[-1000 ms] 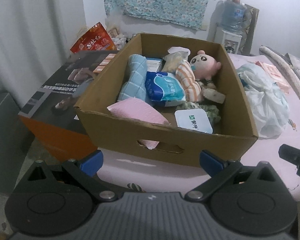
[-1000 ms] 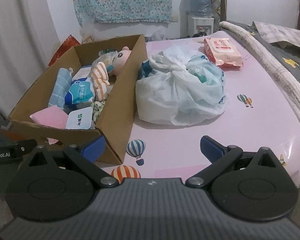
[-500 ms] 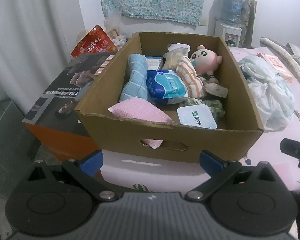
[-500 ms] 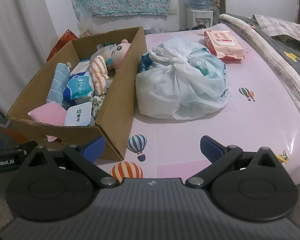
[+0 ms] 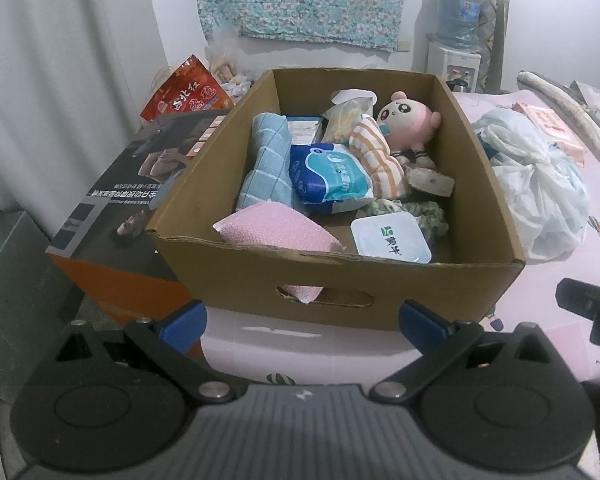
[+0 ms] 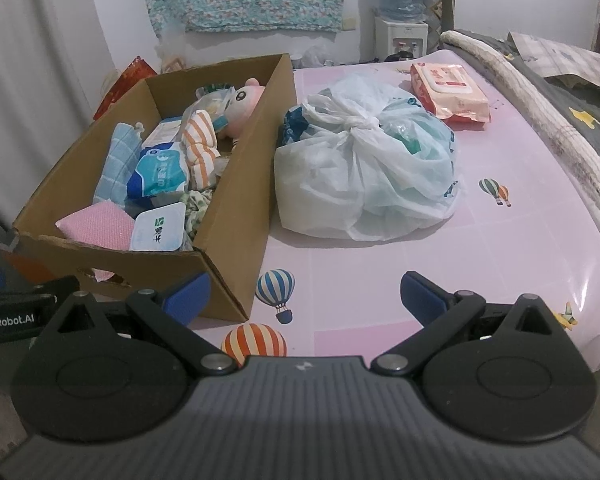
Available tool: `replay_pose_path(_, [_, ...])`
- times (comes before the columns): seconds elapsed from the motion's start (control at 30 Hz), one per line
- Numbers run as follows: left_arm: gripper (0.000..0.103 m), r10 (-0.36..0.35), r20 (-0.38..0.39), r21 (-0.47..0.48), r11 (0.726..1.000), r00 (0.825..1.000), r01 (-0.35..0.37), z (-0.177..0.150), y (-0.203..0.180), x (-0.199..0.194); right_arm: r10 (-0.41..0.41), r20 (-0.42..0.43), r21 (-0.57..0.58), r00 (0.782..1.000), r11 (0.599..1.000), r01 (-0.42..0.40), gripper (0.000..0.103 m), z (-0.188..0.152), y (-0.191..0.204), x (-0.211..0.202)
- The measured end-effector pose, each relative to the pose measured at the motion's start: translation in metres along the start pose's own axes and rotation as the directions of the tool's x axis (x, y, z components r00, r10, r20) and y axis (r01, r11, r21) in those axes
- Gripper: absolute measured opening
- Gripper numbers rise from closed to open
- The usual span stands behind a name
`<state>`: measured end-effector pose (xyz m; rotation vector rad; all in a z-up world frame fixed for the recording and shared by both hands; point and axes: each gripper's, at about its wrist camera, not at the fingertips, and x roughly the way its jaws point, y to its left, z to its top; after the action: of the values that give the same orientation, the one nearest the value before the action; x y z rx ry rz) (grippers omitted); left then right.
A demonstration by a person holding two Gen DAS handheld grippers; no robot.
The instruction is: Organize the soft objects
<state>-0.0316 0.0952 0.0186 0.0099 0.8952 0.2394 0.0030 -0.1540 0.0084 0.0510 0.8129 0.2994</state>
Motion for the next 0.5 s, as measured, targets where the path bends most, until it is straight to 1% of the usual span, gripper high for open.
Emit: replay_pose_path(0.5, [0.103,-0.001,-0.004,0.005,1.000,1.000,0.001,-0.0008,0.0005,0.0024,0.002,-0.008,-0.011,1.000,1.000,-0.002,0.102,-0.0005,0.0020,0.0008])
